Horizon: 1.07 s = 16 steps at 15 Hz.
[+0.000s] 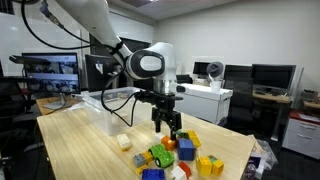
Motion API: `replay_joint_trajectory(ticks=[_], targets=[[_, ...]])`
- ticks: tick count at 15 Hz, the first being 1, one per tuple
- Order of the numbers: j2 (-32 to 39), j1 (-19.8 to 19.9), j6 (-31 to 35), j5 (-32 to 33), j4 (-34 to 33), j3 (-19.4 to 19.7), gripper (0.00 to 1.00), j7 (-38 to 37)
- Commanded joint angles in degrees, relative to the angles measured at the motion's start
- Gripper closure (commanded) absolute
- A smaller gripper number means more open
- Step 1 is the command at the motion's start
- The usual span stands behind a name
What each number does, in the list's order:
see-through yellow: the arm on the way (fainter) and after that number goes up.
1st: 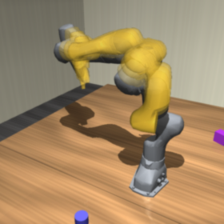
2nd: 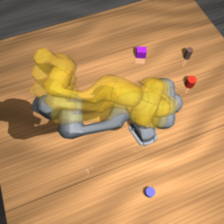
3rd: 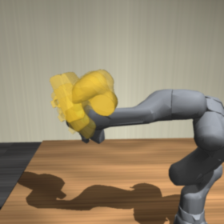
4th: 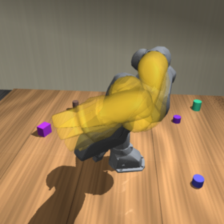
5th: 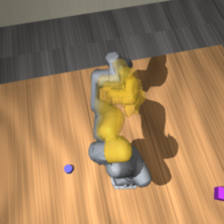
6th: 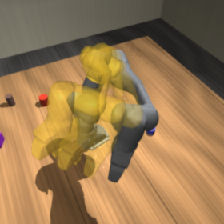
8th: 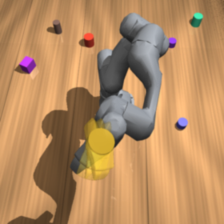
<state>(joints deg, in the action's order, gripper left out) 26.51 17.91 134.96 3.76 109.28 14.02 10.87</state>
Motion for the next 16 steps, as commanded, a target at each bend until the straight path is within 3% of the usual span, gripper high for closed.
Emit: replay_joint_trajectory(ticks=[1, 8, 9, 12, 16], targets=[[1.89, 1.24, -0.3, -1.37, -0.77, -1.89, 0.0, 1.43], [2.69, 0.93, 0.58, -0.23, -0.22, -2.35, 0.0, 1.53], [2.83, 0.84, 0.61, 0.11, -0.19, -2.15, 0.25, 1.36], [3.05, 0.72, 0.55, 1.09, -0.04, -1.75, 0.38, 1.39], [0.92, 0.43, -0.42, 2.37, 0.91, -1.43, 0.38, 1.65]])
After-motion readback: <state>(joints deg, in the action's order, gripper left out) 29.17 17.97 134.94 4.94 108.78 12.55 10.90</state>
